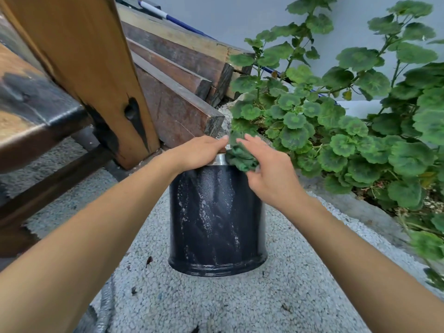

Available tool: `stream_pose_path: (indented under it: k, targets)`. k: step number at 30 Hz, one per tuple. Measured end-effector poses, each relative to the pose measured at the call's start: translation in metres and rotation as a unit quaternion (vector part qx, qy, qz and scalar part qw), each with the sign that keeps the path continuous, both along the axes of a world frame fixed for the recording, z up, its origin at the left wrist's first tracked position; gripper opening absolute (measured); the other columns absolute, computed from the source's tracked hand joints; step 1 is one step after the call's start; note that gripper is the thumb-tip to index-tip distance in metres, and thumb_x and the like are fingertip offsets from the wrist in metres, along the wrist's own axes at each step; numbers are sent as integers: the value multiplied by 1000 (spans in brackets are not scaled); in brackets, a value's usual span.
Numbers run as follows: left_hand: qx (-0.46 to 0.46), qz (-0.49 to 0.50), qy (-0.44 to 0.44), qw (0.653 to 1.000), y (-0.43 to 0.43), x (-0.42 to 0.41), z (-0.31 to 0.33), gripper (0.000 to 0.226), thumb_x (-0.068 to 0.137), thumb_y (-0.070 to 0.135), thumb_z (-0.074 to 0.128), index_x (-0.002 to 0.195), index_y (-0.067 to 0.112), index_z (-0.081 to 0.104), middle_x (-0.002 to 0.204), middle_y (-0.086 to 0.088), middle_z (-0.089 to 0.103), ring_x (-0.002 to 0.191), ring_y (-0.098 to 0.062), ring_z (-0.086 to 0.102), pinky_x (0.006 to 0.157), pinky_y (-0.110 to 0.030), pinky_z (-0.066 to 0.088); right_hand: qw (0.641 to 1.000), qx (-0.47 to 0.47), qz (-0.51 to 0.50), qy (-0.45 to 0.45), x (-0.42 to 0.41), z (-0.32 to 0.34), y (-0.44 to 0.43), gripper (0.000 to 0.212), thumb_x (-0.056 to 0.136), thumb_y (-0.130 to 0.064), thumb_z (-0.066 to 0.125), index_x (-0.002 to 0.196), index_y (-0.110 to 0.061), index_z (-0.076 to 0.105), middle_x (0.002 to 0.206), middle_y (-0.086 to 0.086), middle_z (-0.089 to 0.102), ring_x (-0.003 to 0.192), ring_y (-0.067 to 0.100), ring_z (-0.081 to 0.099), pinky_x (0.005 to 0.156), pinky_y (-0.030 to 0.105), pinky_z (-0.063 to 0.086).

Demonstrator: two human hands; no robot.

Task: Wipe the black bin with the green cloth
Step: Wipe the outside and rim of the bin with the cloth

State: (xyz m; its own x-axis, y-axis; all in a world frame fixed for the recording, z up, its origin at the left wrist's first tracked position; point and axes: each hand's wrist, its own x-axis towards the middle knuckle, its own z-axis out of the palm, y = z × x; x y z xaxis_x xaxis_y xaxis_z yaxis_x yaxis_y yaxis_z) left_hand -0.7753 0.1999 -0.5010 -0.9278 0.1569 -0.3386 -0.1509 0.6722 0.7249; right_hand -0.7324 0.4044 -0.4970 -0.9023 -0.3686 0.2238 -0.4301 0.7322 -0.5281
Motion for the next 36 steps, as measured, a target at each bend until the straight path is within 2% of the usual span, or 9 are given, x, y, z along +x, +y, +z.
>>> stream_pose_path:
  k: [7, 12, 15, 17, 20, 23, 26, 31, 36]
  targets:
    - [-8, 16, -7, 1000, -6, -6, -2, 68, 104, 66, 26, 129, 22, 71, 130, -1, 65, 126, -19, 55, 105, -37, 35, 981, 176, 63, -43, 61, -34, 7, 74, 77, 3, 69, 145, -23, 53, 155, -2, 49, 146, 24, 42, 107, 44, 53]
    - [-4, 15, -11, 1000, -11, -10, -3, 59, 107, 57, 33, 119, 19, 76, 127, -4, 71, 119, -23, 62, 112, -40, 40, 956, 185, 113, -196, 140, -80, 55, 80, 88, -9, 56, 158, -36, 30, 165, -19, 23, 155, 6, 20, 118, 16, 8]
    - [-19, -13, -13, 1000, -8, -8, 2, 60, 107, 60, 30, 115, 23, 77, 120, -1, 72, 120, -24, 62, 113, -42, 39, 953, 156, 113, -235, 145, -76, 67, 76, 88, -10, 60, 156, -37, 39, 159, -18, 38, 146, -5, 34, 118, 7, 15]
    - [-51, -31, -13, 998, -8, -6, 8, 64, 106, 63, 24, 126, 26, 73, 120, 0, 70, 127, -26, 58, 108, -39, 38, 955, 118, 75, -261, 131, -58, 62, 69, 88, -4, 66, 144, -42, 54, 116, -22, 69, 96, -19, 64, 85, 7, 54]
    - [-75, -36, -27, 996, -16, -4, 14, 76, 102, 72, 14, 135, 28, 67, 145, -2, 60, 137, -25, 50, 114, -43, 38, 979, 32, 21, -199, 90, -28, 42, 72, 85, 3, 71, 132, -50, 56, 79, -35, 58, 59, -13, 61, 41, 7, 44]
    - [-38, -17, -49, 998, -28, -1, 16, 84, 97, 78, 8, 129, 30, 69, 144, -3, 62, 135, -23, 53, 113, -44, 37, 1000, -12, 10, -18, 40, 2, 7, 68, 80, 4, 72, 130, -40, 61, 97, -24, 70, 68, -4, 64, 59, 9, 52]
    - [-18, 15, -49, 999, -32, 0, 11, 91, 93, 83, 8, 140, 28, 63, 156, -5, 52, 142, -25, 47, 122, -49, 29, 997, 39, 37, 47, 5, 11, -32, 66, 75, 6, 66, 137, -18, 63, 140, 8, 65, 130, 28, 59, 107, 44, 51]
    - [4, 34, -32, 999, -32, 0, 2, 87, 91, 85, 11, 132, 33, 68, 153, -2, 55, 143, -22, 47, 124, -49, 27, 974, 209, 84, -3, 25, -9, -44, 59, 78, -3, 70, 133, -18, 58, 139, 2, 56, 142, 28, 41, 92, 53, 59]
    - [29, 43, -26, 998, -36, -3, -3, 77, 94, 82, 16, 123, 37, 71, 150, 6, 57, 140, -16, 48, 123, -46, 27, 954, 252, 117, -116, 118, -61, 8, 71, 80, -6, 63, 147, -25, 50, 157, -6, 45, 150, 24, 37, 110, 36, 46]
